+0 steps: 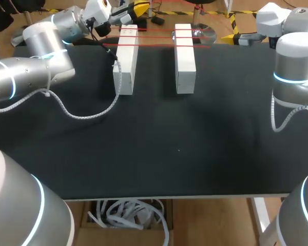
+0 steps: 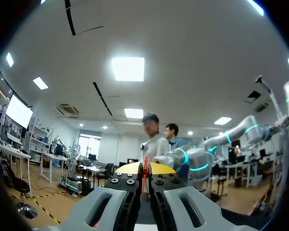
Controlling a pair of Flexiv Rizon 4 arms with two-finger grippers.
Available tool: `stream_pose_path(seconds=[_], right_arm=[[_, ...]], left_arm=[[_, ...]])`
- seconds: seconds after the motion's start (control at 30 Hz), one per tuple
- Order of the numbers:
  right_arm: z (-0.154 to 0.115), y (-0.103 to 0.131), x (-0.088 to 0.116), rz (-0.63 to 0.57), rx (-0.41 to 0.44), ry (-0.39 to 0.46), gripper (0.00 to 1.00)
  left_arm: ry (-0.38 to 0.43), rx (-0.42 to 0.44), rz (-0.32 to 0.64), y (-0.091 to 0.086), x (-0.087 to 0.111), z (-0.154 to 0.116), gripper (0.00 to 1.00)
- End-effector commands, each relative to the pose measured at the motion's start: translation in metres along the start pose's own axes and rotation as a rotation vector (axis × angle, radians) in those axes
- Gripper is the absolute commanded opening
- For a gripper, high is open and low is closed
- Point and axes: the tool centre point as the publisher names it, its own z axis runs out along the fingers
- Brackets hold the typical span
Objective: Grab the tape and strap the tape.
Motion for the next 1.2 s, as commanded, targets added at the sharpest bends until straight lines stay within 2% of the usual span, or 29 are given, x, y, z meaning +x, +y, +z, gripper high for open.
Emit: stream_pose_path(seconds=[0.03,0.4,0.87,0.93,1.2], right_arm=[[0.0001,0.0001,-0.0002,0.001,0.001,0.001,1.0],[0.0001,0.0001,-0.0002,0.001,0.001,0.001,1.0],[0.0001,0.0001,-0.0002,0.001,0.001,0.001,1.0],[0.0001,0.0001,-0.0002,0.001,0.001,0.001,1.0],[0.0001,0.0001,-0.0002,0.001,0.001,0.001,1.0]], left_arm=[[-0.006,-0.001,-0.001,-0.0001,0.0041,0.0004,0.0],[0.04,0.005,-0.01,0.0006,0.0083,0.003,0.0],[0.056,0.0,-0.027,0.0015,0.01,0.0028,0.0],[0.082,0.006,-0.03,0.0011,0.0114,0.003,0.0],[0.082,0.006,-0.03,0.0011,0.0114,0.003,0.0]])
